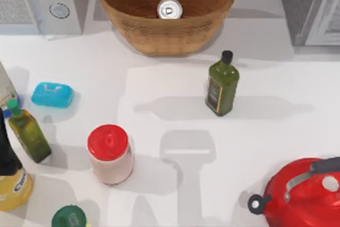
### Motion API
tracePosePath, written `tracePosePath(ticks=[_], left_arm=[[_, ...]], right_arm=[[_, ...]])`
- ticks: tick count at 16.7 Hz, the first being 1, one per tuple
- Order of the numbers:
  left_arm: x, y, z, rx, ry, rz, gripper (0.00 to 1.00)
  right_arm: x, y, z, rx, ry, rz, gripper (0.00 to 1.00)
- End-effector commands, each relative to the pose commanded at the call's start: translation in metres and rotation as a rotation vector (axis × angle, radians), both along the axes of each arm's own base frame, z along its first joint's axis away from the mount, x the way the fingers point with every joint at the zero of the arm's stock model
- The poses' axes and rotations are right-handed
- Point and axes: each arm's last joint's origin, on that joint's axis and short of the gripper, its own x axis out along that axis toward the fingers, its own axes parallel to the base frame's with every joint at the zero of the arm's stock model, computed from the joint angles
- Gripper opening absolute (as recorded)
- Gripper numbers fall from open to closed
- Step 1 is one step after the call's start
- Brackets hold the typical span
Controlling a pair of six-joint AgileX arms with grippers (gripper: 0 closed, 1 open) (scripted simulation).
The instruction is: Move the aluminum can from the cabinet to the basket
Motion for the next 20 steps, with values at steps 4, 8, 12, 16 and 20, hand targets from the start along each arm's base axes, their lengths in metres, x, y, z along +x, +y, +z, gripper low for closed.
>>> tracePosePath(ticks=[4,8,12,16,20], left_arm=[[0.0,0.0,0.0,0.0,0.0,0.0,1.0],[0.0,0.0,0.0,0.0,0.0,0.0,1.0],[0.0,0.0,0.0,0.0,0.0,0.0,1.0],[0.0,0.0,0.0,0.0,0.0,0.0,1.0],[0.0,0.0,0.0,0.0,0.0,0.0,1.0]], right_arm=[[0.0,0.0,0.0,0.001,0.001,0.0,1.0],[0.006,0.005,0.001,-0.004,-0.004,0.001,1.0],[0.039,0.031,0.004,-0.007,-0.016,0.0,1.0],[0.083,0.09,0.006,-0.001,-0.027,0.0,1.0],[0.107,0.176,0.006,0.007,-0.025,0.001,1.0]])
